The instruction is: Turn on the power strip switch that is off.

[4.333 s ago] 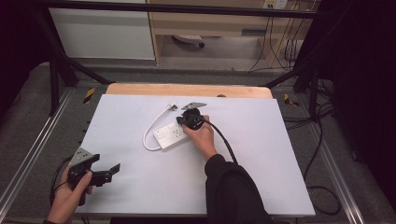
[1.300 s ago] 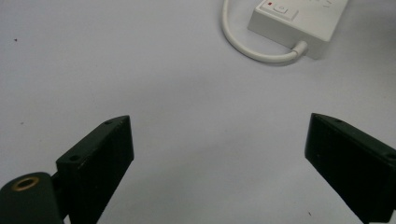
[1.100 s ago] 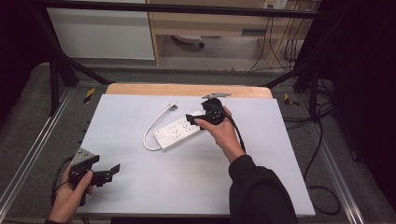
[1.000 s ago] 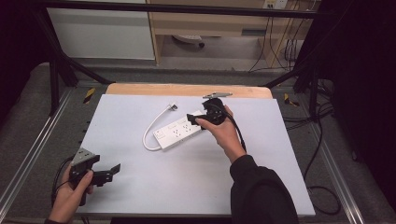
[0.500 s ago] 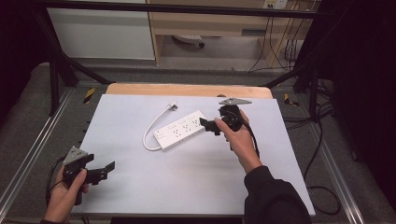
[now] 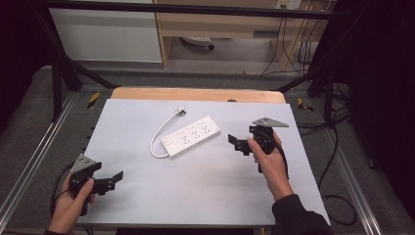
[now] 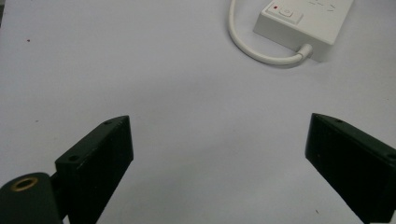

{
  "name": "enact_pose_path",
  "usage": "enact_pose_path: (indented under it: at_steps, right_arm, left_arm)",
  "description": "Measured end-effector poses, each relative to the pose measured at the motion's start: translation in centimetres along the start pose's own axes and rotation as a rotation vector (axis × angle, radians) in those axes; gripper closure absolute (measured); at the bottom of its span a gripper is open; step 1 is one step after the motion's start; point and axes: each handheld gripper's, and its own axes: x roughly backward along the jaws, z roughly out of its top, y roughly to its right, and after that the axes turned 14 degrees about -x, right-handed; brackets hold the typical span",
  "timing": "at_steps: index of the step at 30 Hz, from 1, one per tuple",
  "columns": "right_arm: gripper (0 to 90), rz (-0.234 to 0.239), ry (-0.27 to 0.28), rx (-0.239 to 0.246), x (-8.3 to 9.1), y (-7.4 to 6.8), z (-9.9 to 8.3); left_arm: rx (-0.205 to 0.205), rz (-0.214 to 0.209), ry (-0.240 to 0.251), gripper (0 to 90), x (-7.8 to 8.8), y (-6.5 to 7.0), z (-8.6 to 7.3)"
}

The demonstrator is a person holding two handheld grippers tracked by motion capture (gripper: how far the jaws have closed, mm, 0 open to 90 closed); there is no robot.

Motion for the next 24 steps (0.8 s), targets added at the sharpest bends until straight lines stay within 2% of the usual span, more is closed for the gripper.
enact_pose_path:
  at_steps: [9,17,24]
  right_arm:
    - [5.0,-0.012,0.028,-0.004,2.3,1.9,-2.7]
    - [5.1,-0.037,0.043,0.012,4.2,3.1,-5.4]
    - [5.0,-0.123,0.002,0.049,5.8,4.3,-8.8]
  left_arm:
    - [-0.002,-0.001,0.003,7.8,0.0,0.0,0.0]
    - [-0.003,0.000,-0.004,7.8,0.0,0.0,0.0]
    - [-0.015,-0.001,-0.003,7.8,-0.1,0.1,0.0]
